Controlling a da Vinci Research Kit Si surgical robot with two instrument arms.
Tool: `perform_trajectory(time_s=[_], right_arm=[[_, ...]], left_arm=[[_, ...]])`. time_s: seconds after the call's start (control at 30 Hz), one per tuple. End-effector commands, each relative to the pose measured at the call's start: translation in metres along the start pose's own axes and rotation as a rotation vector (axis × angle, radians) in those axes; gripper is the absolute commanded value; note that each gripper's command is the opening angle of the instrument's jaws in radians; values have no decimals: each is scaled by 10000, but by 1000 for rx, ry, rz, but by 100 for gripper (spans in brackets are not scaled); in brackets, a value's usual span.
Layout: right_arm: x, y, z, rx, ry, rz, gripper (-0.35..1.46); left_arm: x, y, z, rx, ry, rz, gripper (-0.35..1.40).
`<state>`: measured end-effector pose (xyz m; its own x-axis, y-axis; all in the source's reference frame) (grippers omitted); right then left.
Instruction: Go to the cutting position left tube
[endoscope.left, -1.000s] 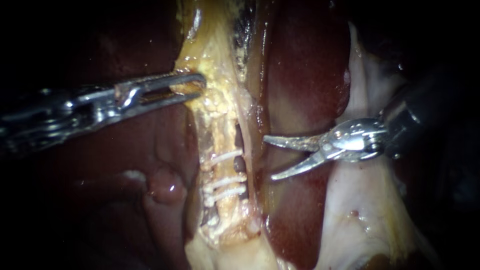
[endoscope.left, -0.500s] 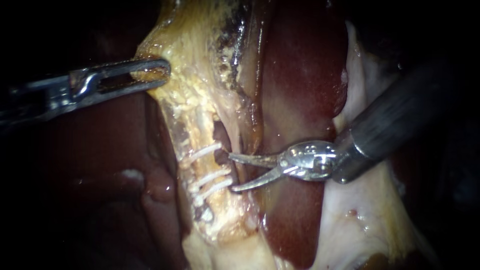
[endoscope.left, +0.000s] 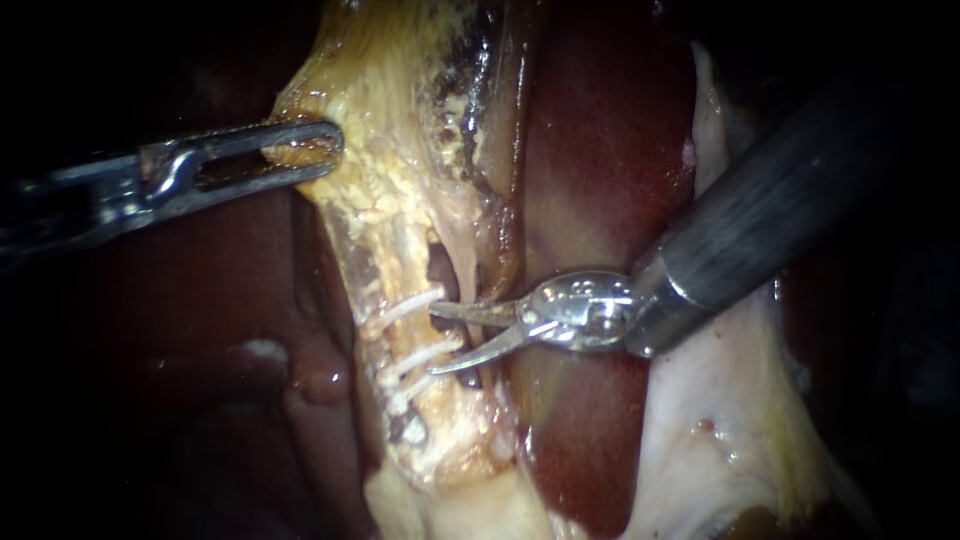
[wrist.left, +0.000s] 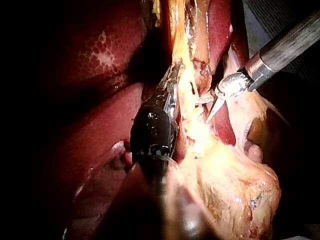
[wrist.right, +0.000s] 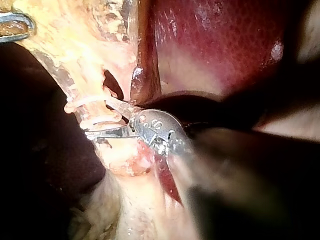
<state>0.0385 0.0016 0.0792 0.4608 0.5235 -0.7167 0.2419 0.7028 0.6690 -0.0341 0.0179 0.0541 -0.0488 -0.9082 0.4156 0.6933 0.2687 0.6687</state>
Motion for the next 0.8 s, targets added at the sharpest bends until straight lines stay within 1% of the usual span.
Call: perform_trajectory(time_s=[0.03, 0.2, 0.3, 0.37, 0.53, 0.67, 0.8], right_arm=[[2, 0, 2, 7, 2, -5, 143], [6, -2, 8, 38, 9, -20, 141], [9, -6, 7, 73, 33, -34, 141], [12, -9, 6, 94, 42, -43, 140], [18, -13, 7, 127, 50, -55, 136], [21, -12, 13, 143, 47, -64, 136], [24, -7, 24, 161, 43, -75, 135]], left_arm=[[0, 0, 0, 0, 0, 0, -35], [0, 0, 0, 0, 0, 0, -35], [0, 0, 0, 0, 0, 0, -35], [0, 1, 0, 0, 0, 0, -35], [0, 2, 0, 1, 0, 1, -35], [0, 3, 1, 1, 0, 1, -35], [0, 3, 2, 1, 0, 1, -35]])
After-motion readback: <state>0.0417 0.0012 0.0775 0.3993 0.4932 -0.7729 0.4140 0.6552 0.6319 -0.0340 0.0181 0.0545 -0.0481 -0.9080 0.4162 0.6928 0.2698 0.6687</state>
